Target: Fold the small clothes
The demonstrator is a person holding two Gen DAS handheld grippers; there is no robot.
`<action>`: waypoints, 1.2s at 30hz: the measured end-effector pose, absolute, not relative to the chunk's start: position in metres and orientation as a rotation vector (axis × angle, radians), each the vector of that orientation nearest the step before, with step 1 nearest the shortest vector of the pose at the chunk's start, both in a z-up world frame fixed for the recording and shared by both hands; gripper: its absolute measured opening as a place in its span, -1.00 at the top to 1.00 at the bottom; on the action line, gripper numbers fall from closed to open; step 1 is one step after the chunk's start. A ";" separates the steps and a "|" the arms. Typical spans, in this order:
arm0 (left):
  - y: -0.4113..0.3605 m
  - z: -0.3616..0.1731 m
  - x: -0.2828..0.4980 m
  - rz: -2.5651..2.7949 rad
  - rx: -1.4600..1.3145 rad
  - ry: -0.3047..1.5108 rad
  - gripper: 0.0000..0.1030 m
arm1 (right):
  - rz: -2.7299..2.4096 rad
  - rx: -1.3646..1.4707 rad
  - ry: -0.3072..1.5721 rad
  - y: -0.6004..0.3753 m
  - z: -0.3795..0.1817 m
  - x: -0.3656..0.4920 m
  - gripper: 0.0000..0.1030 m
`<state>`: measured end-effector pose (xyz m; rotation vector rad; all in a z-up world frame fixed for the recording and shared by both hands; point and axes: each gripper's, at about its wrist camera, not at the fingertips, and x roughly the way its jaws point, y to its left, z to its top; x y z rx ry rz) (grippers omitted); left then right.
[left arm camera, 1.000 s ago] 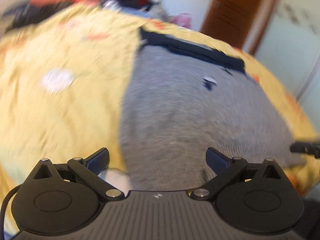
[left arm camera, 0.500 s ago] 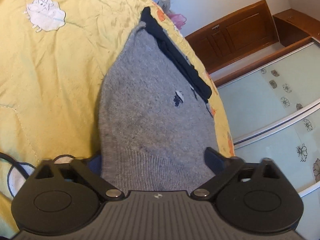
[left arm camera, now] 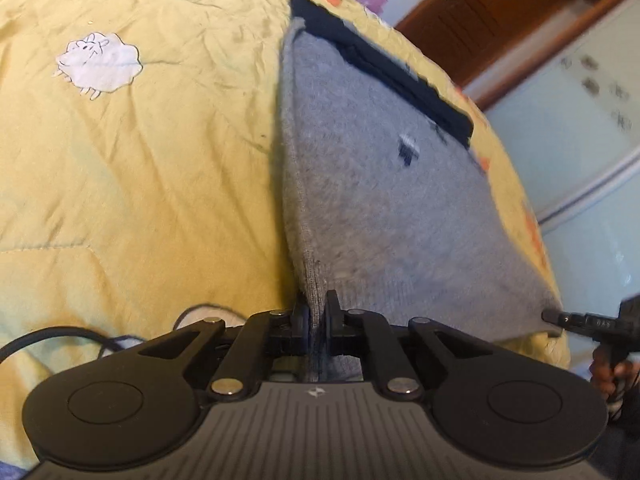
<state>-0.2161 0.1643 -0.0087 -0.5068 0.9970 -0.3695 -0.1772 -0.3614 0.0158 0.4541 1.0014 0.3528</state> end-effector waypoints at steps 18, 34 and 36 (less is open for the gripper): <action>0.060 0.051 -0.115 -0.166 -0.139 0.609 -0.55 | 0.257 0.396 0.740 -0.266 0.010 -0.033 -0.34; -0.004 -0.008 0.010 -0.140 0.049 0.720 -1.00 | 0.077 0.005 0.701 -0.182 -0.041 0.062 -0.99; -0.005 -0.009 0.011 -0.137 0.052 0.721 -1.00 | 0.070 -0.012 0.704 -0.179 -0.041 0.053 -0.99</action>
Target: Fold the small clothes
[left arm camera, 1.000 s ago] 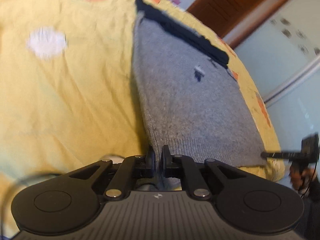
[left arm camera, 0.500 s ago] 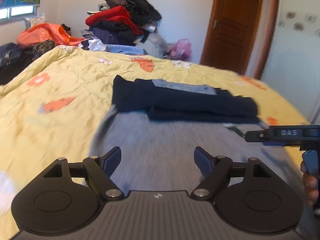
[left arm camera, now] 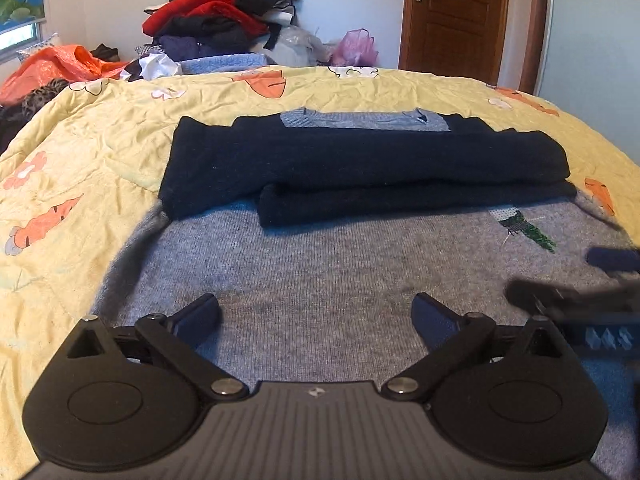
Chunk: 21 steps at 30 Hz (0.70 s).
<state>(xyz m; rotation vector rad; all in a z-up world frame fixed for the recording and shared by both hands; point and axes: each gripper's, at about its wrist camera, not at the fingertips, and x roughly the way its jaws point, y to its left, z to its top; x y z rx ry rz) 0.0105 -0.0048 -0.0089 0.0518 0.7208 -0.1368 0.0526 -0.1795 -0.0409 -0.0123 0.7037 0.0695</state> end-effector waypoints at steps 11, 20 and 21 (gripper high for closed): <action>0.002 -0.008 -0.054 -0.093 0.057 0.743 -1.00 | 0.112 -0.037 0.714 -0.200 -0.038 -0.047 -0.99; 0.032 -0.009 -0.146 -0.164 0.100 0.717 -1.00 | 0.166 -0.059 0.707 -0.213 -0.038 -0.103 -1.00; 0.034 -0.009 -0.152 -0.165 0.104 0.711 -1.00 | 0.175 -0.063 0.700 -0.215 -0.039 -0.110 -1.00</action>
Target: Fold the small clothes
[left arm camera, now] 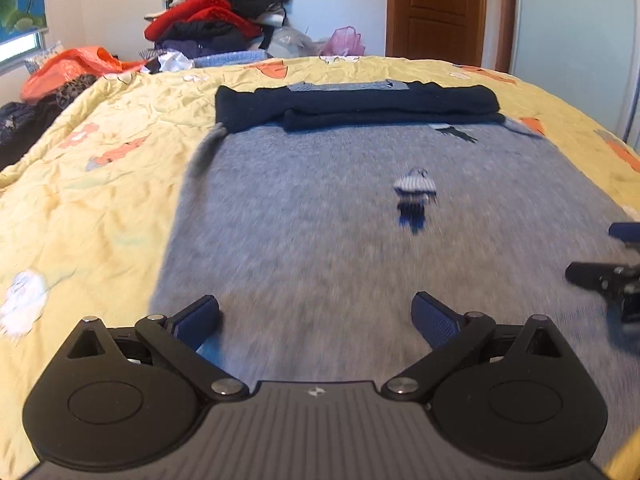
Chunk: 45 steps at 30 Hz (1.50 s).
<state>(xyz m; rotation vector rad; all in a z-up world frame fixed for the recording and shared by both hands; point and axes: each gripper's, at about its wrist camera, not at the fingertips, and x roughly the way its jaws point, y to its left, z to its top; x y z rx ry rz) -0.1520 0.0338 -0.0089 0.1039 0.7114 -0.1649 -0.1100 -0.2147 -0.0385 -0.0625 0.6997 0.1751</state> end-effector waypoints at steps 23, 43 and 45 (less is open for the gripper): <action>0.116 0.000 -0.228 -0.267 0.003 0.832 -1.00 | 0.309 0.192 0.869 -0.306 -0.002 -0.200 -0.99; 0.190 -0.020 -0.188 -0.600 -0.811 1.007 -0.98 | 0.531 0.721 1.077 -0.357 -0.028 -0.161 -0.42; 0.190 -0.020 -0.187 -0.590 -0.797 1.015 -0.81 | 0.512 0.777 1.068 -0.365 -0.033 -0.163 -0.22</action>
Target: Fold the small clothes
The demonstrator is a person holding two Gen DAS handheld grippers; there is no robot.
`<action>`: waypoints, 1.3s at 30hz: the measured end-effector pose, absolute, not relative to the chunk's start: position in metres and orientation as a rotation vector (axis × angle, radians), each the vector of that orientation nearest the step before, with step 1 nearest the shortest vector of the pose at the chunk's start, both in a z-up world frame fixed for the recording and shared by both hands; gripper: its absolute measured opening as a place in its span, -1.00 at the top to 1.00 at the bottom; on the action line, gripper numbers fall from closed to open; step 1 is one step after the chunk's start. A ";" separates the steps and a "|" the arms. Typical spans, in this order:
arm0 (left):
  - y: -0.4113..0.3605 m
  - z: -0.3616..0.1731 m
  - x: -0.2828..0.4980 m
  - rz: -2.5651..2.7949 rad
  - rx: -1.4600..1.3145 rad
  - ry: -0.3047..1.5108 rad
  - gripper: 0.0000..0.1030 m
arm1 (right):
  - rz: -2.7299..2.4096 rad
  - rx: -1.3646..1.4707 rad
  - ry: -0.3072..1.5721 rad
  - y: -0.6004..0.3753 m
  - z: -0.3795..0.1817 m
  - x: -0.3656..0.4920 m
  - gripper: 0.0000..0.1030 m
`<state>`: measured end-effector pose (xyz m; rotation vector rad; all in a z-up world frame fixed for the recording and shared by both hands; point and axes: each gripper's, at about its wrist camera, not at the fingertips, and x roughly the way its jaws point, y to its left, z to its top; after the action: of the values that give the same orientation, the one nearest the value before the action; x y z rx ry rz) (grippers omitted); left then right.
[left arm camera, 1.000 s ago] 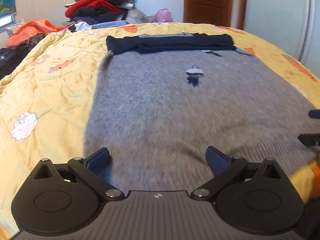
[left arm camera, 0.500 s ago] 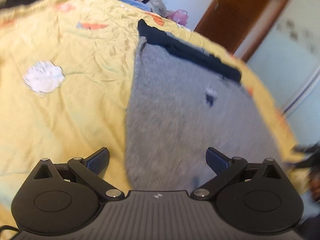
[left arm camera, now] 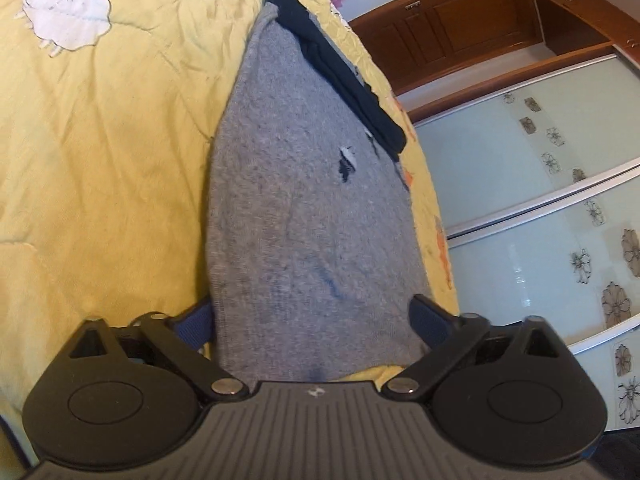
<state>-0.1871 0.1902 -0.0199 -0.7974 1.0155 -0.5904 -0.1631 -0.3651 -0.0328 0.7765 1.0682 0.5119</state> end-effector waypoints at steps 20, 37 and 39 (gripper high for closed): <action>0.191 -0.037 -0.193 -0.540 -0.751 1.096 0.90 | 0.508 0.968 1.119 -0.373 -0.068 -0.170 0.90; 0.194 0.043 -0.125 -0.627 -0.751 0.850 0.90 | 0.597 1.041 0.788 -0.379 0.004 -0.113 0.84; 0.191 0.058 -0.099 -0.607 -0.733 0.817 0.90 | 0.601 1.064 0.723 -0.381 0.016 -0.086 0.84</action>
<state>-0.0988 0.1914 0.0577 -0.7329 0.8170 -0.6073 -0.0862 -0.3809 0.0156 1.0639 0.7231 0.6013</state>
